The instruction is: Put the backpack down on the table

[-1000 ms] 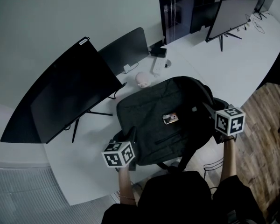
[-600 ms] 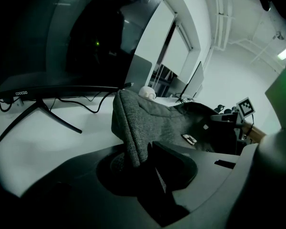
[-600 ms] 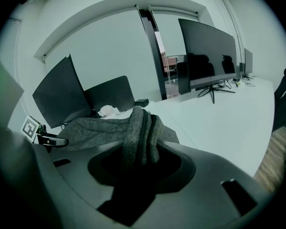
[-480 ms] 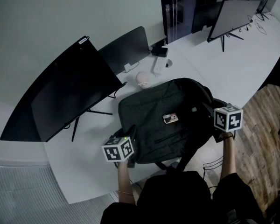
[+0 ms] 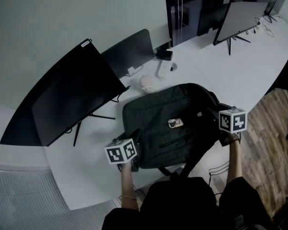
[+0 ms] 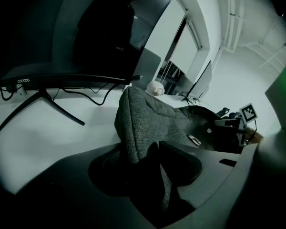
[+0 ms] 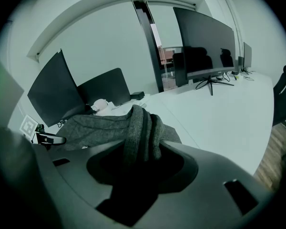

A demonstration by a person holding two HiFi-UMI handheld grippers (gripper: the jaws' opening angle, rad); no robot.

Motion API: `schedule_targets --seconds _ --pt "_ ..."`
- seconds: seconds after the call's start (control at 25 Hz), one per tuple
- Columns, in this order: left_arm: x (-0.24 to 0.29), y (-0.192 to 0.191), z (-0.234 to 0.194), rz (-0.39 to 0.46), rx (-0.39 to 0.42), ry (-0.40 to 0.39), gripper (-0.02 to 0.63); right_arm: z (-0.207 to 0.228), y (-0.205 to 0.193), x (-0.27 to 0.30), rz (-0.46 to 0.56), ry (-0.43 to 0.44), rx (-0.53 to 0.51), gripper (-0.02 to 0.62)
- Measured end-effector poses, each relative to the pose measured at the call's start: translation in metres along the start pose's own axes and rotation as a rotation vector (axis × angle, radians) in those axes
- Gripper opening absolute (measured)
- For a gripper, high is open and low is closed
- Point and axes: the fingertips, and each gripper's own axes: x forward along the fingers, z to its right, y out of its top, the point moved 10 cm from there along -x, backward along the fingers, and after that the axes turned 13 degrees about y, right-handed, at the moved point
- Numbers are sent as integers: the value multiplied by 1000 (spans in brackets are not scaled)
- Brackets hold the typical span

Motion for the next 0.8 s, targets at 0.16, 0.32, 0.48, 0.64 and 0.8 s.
schedule_targets --seconds 0.16,0.32,0.48,0.64,0.8 --pt "3 -1 -1 -8 -1 17 190 3 -2 3 -20 -4 7 156" --pt "4 -1 0 -12 -2 31 205 4 -4 4 -40 -39 -10 188" --pt "5 0 -1 -12 -2 39 213 5 -8 6 -68 -62 -35 218" --pt "3 1 0 -2 8 69 250 7 -9 2 -44 -96 -43 238" --pt "-6 3 -2 55 38 114 242 5 -8 -6 -10 -88 -38 238"
